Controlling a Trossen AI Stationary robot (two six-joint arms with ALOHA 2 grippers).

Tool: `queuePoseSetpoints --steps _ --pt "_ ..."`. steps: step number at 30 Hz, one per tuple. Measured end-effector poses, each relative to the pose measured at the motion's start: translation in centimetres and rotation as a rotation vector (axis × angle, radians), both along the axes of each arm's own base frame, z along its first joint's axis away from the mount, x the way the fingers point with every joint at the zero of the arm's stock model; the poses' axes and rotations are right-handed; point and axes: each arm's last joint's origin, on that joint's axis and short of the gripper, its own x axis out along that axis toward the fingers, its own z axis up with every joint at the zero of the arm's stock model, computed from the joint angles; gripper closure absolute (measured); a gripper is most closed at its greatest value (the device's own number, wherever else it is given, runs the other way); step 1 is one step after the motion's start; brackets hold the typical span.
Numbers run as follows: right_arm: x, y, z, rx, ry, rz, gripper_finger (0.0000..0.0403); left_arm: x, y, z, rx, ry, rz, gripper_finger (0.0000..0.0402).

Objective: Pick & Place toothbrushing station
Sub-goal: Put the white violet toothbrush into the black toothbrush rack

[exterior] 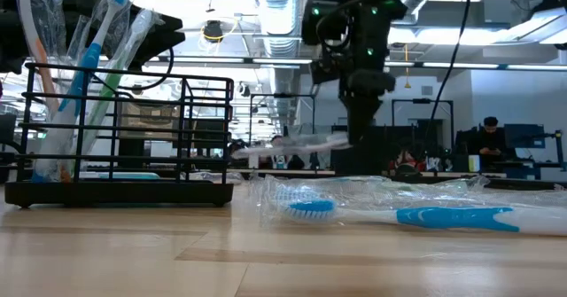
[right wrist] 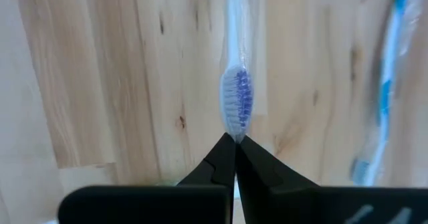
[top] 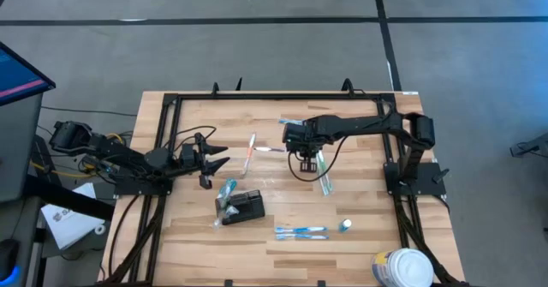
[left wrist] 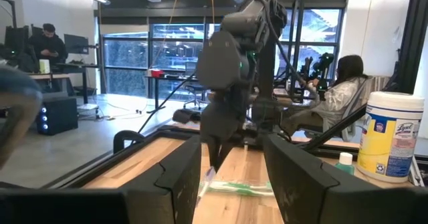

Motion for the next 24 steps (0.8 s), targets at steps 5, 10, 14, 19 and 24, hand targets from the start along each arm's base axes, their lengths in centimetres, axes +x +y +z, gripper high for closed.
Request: queuePoseSetpoints --steps 5,10,14,19,24 --pt "0.9 0.0 2.4 0.0 -0.056 0.004 0.0403 0.0 0.1 0.0 -0.007 0.002 0.043 0.0245" --pt "1.9 0.5 4.7 0.015 -0.133 0.027 0.0403 -0.1 0.2 0.0 0.0 0.007 0.073 0.0245" --pt "2.4 0.7 6.0 0.043 -0.184 0.042 0.0403 0.0 0.2 0.0 0.032 0.016 0.081 0.0245" --pt "2.6 0.7 6.8 0.084 -0.222 0.016 0.0403 0.5 0.1 1.1 0.106 0.011 0.115 0.0245" --pt "2.7 0.7 7.1 0.099 -0.243 -0.003 0.0403 1.8 0.0 2.7 0.263 0.068 0.173 0.0245"
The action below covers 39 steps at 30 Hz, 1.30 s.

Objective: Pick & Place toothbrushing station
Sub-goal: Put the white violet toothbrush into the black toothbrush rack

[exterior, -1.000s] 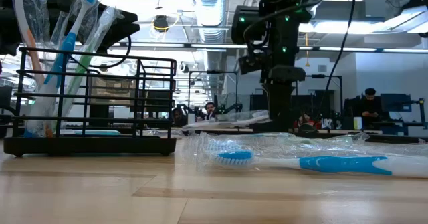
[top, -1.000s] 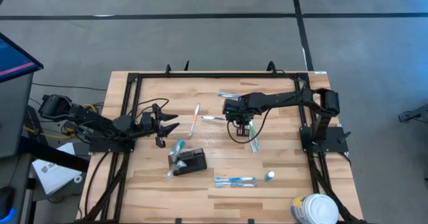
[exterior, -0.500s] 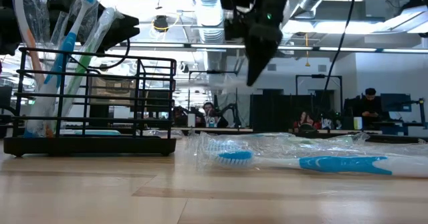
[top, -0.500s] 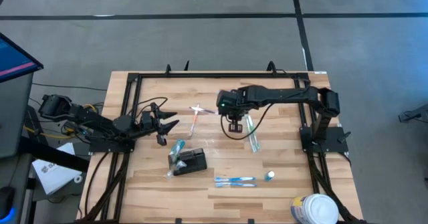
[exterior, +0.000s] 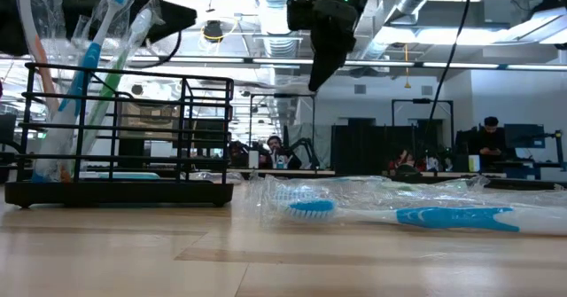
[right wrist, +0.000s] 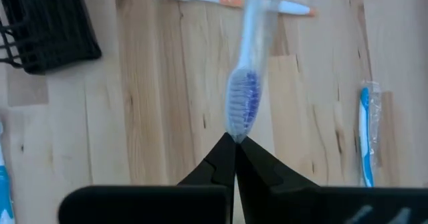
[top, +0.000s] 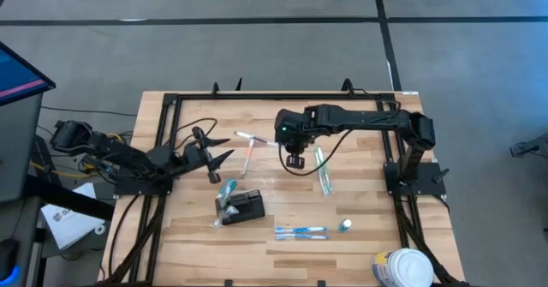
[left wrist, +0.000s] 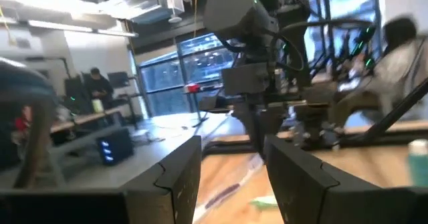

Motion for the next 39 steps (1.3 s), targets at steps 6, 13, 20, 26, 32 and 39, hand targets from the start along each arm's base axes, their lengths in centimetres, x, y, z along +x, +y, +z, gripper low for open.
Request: queuePoseSetpoints --steps 6,13,20,26,32,39 --pt "0.2 0.0 0.1 0.023 -0.022 -0.001 0.0403 2.9 -0.2 2.4 0.148 0.176 0.158 0.0245" --pt "0.7 0.1 0.4 0.117 -0.098 0.009 0.0403 5.9 -0.6 4.2 0.348 0.343 0.214 0.0245" --pt "1.2 0.2 0.6 0.165 -0.154 0.04 0.0403 7.1 -1.0 3.5 0.483 0.482 0.296 0.0245" --pt "1.7 0.3 1.0 0.226 -0.222 0.078 0.0403 7.3 -1.3 3.1 0.5 0.502 0.274 0.0245" --pt "2.0 0.2 1.3 0.27 -0.277 0.091 0.0403 7.3 -1.3 3.0 0.5 0.508 0.277 0.0245" --pt "2.4 0.1 3.2 0.268 -0.338 0.091 0.0403 7.3 -1.3 3.0 0.501 0.512 0.28 0.0245"
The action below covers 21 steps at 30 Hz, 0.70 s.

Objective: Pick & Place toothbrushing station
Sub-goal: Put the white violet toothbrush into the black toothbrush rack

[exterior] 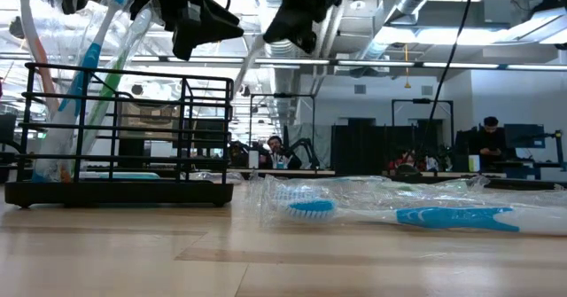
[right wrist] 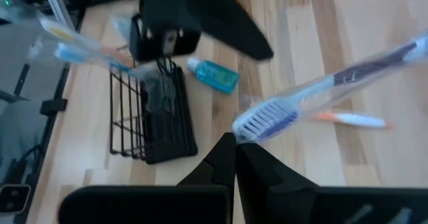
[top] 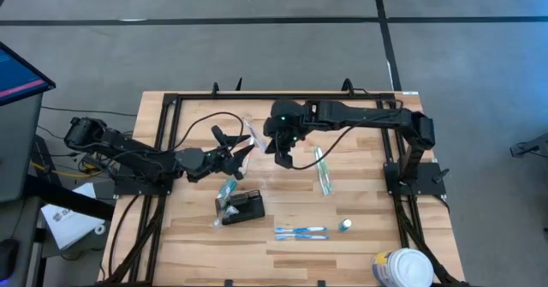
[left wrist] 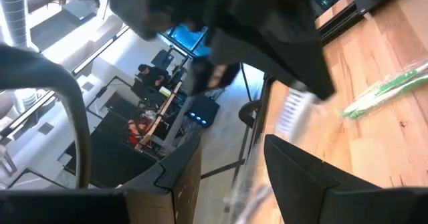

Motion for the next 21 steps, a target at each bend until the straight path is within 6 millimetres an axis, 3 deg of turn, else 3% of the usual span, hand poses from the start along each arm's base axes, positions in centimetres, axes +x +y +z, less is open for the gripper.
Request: queuePoseSetpoints --steps 9,21 --pt "-0.1 0.0 2.6 0.01 -0.033 -0.013 0.0403 -0.2 0.0 -0.5 0.004 0.018 0.0 0.0245" --pt "0.1 0.2 3.1 0.041 -0.063 -0.005 0.0403 -0.3 0.1 -0.8 0.051 0.058 0.019 0.0245"
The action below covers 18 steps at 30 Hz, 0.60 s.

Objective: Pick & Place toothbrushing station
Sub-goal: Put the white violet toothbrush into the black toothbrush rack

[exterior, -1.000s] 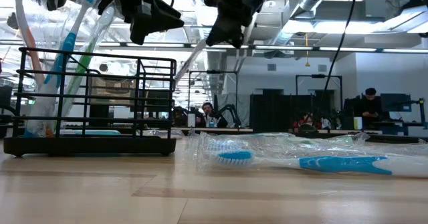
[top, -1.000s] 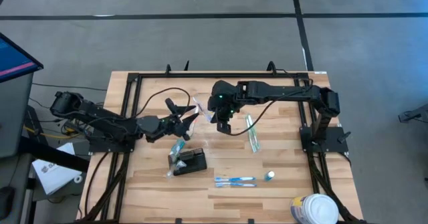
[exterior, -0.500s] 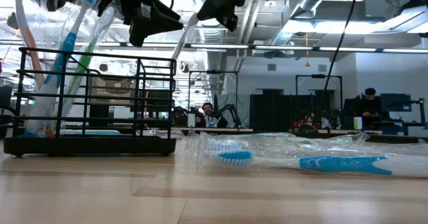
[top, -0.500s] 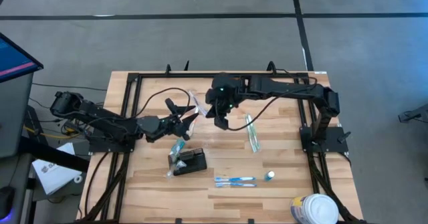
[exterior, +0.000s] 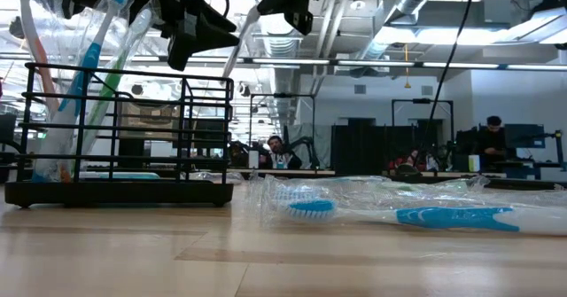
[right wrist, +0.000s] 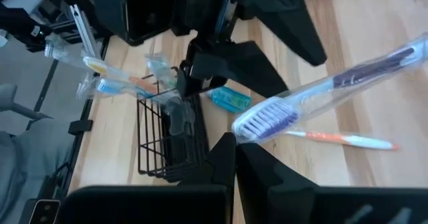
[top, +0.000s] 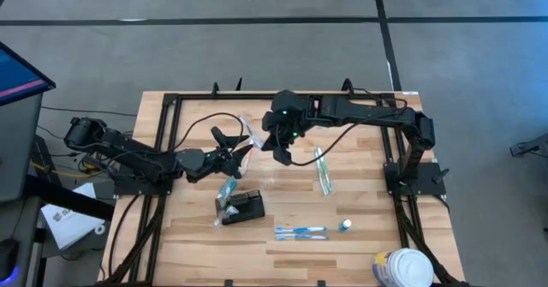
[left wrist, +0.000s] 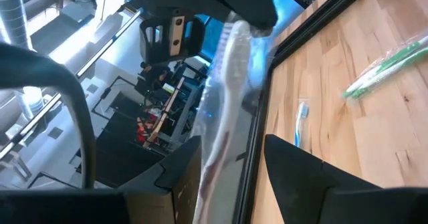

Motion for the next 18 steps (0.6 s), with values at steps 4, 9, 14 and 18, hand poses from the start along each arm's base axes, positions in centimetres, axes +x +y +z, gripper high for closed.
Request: queuePoseSetpoints --steps 4,9,14,18 --pt "0.13 0.02 0.16 0.01 -0.022 0.013 0.0403 0.0 0.0 0.07 -0.001 -0.008 0.0 0.0245" --pt "0.15 0.03 0.18 0.01 -0.025 0.014 0.0403 0.05 -0.07 0.24 -0.005 -0.027 -0.03 0.0245" --pt "0.17 0.06 0.2 0.014 -0.027 0.01 0.0403 0.07 0.07 0.38 -0.008 -0.041 -0.029 0.0245" --pt "0.19 0.14 0.21 0.017 -0.029 0.013 0.0403 0.08 0.12 0.56 -0.011 -0.062 -0.027 0.0245"
